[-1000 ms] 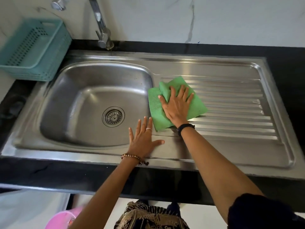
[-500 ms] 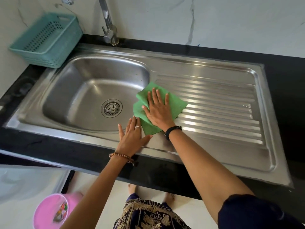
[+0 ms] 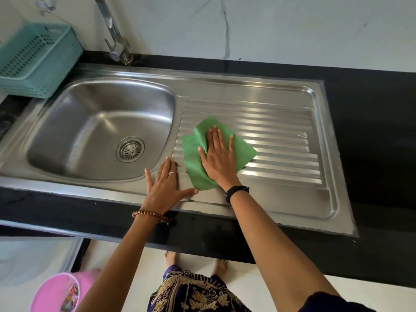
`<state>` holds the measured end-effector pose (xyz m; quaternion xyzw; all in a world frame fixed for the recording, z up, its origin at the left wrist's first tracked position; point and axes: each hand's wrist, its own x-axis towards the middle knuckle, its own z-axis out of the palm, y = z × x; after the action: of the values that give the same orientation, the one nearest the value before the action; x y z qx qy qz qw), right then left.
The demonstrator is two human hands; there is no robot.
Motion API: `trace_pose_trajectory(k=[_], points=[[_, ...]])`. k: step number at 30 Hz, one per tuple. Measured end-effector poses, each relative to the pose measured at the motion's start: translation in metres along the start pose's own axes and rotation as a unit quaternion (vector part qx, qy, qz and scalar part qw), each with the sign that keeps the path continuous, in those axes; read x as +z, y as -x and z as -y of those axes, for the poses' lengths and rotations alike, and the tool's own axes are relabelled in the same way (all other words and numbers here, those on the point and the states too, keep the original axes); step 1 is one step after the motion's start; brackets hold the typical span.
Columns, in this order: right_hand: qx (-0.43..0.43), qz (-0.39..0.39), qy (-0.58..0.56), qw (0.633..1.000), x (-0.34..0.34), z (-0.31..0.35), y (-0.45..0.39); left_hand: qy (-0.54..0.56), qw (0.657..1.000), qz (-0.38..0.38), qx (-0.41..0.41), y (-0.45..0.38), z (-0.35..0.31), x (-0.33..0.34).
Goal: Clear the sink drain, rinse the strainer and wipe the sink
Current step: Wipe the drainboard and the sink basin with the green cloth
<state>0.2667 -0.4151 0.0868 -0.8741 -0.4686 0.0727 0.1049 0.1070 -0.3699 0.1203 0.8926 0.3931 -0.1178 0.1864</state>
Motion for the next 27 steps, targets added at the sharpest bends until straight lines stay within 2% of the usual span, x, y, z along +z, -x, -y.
trace_pose_trajectory(k=[3, 13, 20, 27], points=[[0.037, -0.003, -0.001, 0.999, -0.010, -0.028, 0.009, -0.019, 1.000, 0.001, 0.025, 0.007, -0.002, 0.005], [0.199, -0.027, 0.002, 0.980, -0.048, -0.158, 0.061, -0.038, 0.999, 0.007, 0.033, 0.008, 0.001, 0.008], [0.191, -0.039, -0.037, 0.980, -0.055, -0.177, 0.093, -0.035, 0.999, -0.012, 0.039, 0.006, 0.000, 0.005], [0.199, 0.046, -0.048, 0.978, -0.058, -0.166, 0.130, -0.047, 0.998, -0.015, 0.048, 0.008, 0.003, 0.006]])
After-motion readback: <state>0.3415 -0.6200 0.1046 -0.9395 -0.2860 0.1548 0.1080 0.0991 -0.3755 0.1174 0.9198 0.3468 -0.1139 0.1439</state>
